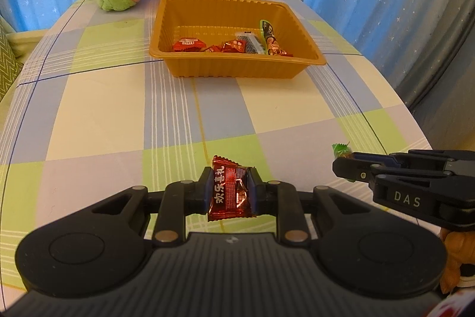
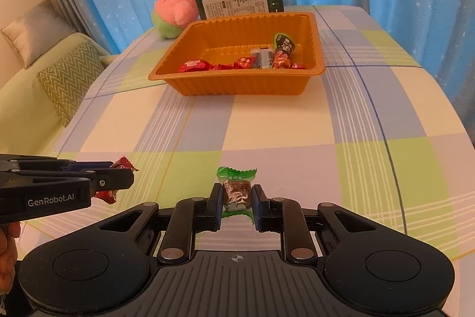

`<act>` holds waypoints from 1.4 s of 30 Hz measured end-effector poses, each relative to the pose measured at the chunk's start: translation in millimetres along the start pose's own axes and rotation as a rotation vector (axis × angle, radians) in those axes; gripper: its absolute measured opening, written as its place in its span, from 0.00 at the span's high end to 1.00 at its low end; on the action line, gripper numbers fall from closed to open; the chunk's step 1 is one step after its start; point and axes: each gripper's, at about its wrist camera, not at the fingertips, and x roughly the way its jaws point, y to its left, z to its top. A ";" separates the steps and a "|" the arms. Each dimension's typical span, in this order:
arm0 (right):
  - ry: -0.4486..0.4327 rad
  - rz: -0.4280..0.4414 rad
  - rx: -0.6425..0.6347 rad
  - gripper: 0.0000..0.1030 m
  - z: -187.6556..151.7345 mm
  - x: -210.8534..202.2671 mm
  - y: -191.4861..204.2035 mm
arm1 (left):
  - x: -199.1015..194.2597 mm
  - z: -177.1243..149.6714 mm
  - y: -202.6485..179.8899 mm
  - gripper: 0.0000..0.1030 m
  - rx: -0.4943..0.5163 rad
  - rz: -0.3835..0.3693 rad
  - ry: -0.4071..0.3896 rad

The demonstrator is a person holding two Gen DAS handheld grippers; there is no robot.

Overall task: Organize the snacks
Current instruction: 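Carry both candies up and over to the orange tray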

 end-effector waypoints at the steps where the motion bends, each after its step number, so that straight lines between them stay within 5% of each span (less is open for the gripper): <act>1: -0.001 -0.002 0.000 0.80 0.3 -1.8 0.7 | -2.2 -0.4 0.0 0.79 -0.001 0.000 -0.004; 42: -0.027 -0.048 -0.019 0.80 34.7 -10.7 -6.5 | -13.2 32.1 -1.8 0.79 0.019 0.018 -0.055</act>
